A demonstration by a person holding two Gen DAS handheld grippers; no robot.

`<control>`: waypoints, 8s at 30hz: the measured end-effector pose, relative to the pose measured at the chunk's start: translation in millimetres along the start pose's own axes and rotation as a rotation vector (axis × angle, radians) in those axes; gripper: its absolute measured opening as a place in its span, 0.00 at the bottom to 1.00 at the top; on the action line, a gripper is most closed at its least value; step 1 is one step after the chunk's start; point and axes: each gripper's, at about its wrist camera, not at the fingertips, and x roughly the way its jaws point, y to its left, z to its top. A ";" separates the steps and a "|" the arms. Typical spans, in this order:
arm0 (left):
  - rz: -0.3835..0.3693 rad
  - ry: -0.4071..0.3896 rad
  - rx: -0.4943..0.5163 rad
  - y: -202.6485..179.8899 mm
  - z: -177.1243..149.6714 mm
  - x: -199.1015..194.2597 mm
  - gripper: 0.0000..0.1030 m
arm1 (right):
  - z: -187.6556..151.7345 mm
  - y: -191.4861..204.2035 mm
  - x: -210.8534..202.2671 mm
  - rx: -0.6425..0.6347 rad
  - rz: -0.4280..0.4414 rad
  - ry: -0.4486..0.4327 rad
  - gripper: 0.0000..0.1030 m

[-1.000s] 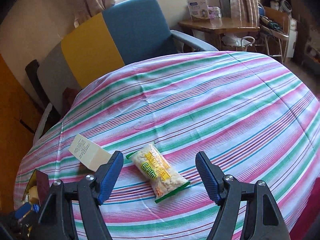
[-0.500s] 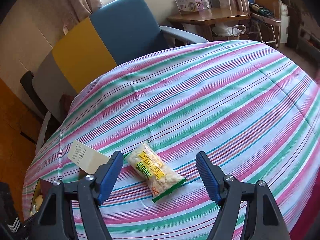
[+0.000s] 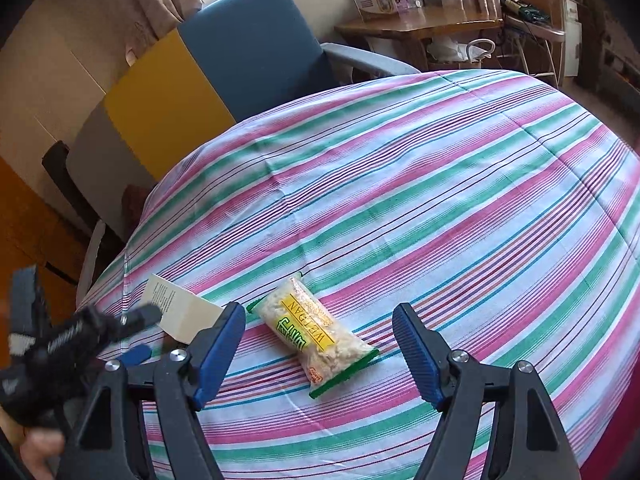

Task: Organize objects
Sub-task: 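Move the left gripper to the white cardboard box and close on it, then lift the white box with the left gripper while the right gripper approaches the WEIDAN snack bag, then carry the white box into the gold tray and open the left gripper, then grasp the clear WEIDAN snack bag with the right gripper and carry it to the tray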

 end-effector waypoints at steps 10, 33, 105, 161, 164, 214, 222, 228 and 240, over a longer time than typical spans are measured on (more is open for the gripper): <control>0.170 0.030 0.131 -16.7 20.8 48.8 0.83 | 0.8 -0.8 6.8 0.004 -0.012 0.018 0.75; 0.129 -0.044 0.469 29.0 -158.0 -27.7 0.50 | -3.7 13.3 49.1 -0.101 -0.069 0.128 0.75; 0.110 -0.322 0.519 30.2 -186.0 -123.9 0.50 | -57.3 76.7 71.2 -0.548 -0.178 0.156 0.65; 0.246 -0.191 -0.044 255.4 -202.3 -158.3 0.49 | -75.4 83.2 53.8 -0.627 -0.193 0.121 0.55; 0.264 -0.196 0.004 252.4 -201.0 -155.7 0.49 | -76.0 83.5 53.6 -0.625 -0.192 0.121 0.55; 0.366 -0.472 0.122 243.7 -211.7 -239.3 0.57 | -97.6 95.5 42.5 -0.606 -0.209 0.210 0.40; 0.358 -0.488 0.108 253.0 -219.2 -247.0 0.57 | -135.8 112.8 25.6 -0.601 -0.117 0.238 0.40; 0.379 -0.503 0.089 263.2 -222.6 -253.9 0.57 | -155.8 128.4 15.6 -0.607 -0.029 0.264 0.40; 0.394 -0.503 0.059 275.5 -222.4 -257.5 0.57 | -187.5 211.9 -49.5 -0.724 0.198 0.169 0.40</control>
